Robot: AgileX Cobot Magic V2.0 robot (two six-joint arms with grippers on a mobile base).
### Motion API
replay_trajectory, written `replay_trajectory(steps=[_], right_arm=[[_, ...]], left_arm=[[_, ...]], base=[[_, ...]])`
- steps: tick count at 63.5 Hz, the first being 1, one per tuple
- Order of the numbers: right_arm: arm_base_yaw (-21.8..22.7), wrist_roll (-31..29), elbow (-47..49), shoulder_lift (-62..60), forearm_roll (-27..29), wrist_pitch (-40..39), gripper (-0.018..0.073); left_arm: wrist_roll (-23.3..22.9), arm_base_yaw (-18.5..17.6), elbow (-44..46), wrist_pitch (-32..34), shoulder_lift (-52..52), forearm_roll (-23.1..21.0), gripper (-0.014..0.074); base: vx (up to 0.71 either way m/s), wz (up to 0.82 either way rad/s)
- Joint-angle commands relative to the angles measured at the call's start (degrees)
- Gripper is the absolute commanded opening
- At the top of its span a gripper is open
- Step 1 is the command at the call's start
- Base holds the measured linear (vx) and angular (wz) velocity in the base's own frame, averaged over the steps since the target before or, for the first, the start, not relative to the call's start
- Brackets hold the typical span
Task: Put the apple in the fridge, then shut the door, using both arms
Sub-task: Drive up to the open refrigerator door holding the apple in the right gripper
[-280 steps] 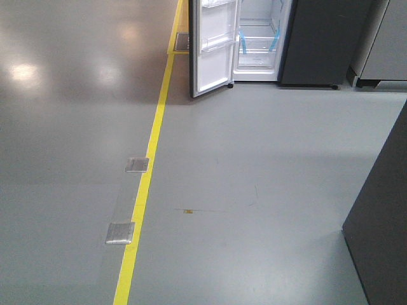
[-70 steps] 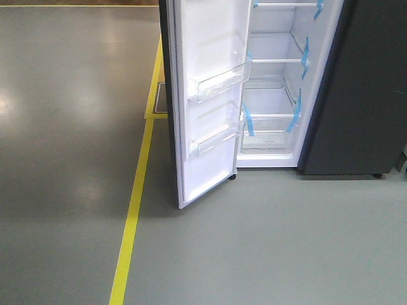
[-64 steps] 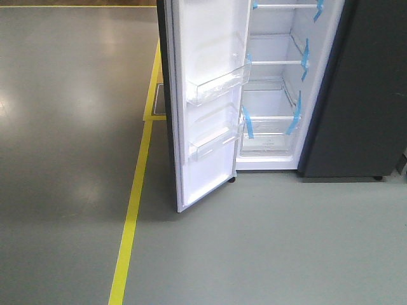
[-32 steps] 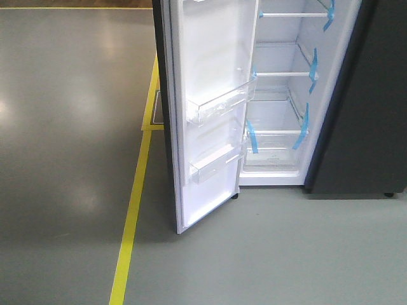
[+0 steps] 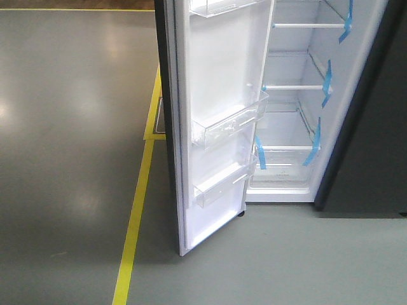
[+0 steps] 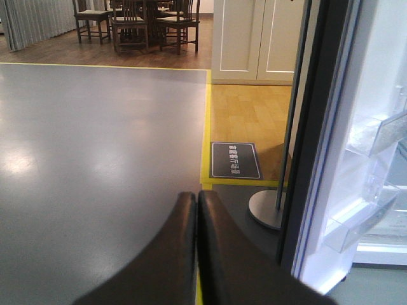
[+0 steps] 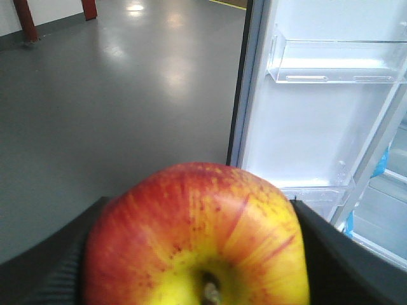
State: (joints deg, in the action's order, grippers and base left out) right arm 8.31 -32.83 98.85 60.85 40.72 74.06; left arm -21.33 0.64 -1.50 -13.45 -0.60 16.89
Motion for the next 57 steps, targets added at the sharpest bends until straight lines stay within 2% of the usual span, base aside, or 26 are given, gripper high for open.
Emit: replay_trajectory(steps=[1,57], right_arm=[[0.20,-0.11,1.27,-0.45,2.18,-0.93,-0.0003],[0.20,-0.11,1.27,-0.45,2.18,-0.93,-0.0003]], left_arm=[[-0.22,-0.16,-1.20,3.97,-0.34,-0.18,-0.0006],[-0.22,-0.16,-1.20,3.97,-0.34,-0.18,-0.0006]], base=[[0.19,0.02],[0.18,-0.01]])
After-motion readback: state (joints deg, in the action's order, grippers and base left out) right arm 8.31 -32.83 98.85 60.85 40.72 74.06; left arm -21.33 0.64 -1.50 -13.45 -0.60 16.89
